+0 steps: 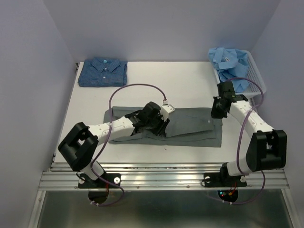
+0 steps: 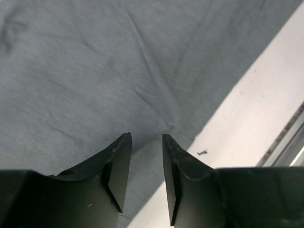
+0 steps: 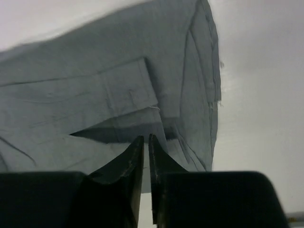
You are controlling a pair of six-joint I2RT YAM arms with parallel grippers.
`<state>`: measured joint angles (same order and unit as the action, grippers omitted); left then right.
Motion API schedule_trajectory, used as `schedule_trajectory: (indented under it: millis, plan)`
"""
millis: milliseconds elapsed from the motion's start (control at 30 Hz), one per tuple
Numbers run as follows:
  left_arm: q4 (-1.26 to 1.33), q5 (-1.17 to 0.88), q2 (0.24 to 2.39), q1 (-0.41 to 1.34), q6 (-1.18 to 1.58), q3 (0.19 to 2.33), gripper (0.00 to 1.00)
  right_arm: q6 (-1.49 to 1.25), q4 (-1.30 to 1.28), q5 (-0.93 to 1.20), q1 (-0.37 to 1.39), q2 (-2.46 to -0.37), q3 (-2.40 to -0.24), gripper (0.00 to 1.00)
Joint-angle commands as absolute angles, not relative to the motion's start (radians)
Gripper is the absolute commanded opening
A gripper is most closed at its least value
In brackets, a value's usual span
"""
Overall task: Fold and stack the long sleeve shirts
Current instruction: Fold the shirt
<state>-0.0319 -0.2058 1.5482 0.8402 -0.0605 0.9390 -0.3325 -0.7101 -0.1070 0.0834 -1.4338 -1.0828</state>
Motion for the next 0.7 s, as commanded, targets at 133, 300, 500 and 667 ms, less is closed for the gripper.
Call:
schedule_trajectory:
  millis: [133, 300, 500, 667]
  plan:
    - [0.029, -0.233, 1.319, 0.913, 0.201, 0.795, 0.98, -0.370, -0.756, -0.216, 0.080, -1.362, -1.057, 0.60]
    - [-0.107, 0.042, 1.192, 0.914, 0.293, 0.802, 0.99, -0.290, -0.730, -0.037, 0.080, -1.267, -1.104, 1.00]
    - [-0.306, 0.412, 1.280, 0.887, 0.457, 1.038, 0.99, -0.282, -0.580, 0.279, 0.080, -1.238, -1.042, 1.00]
    - [-0.367, 0.275, 1.414, 0.684, 0.597, 1.097, 0.99, -0.298, -0.469, 0.419, 0.080, -1.276, -0.951, 1.00]
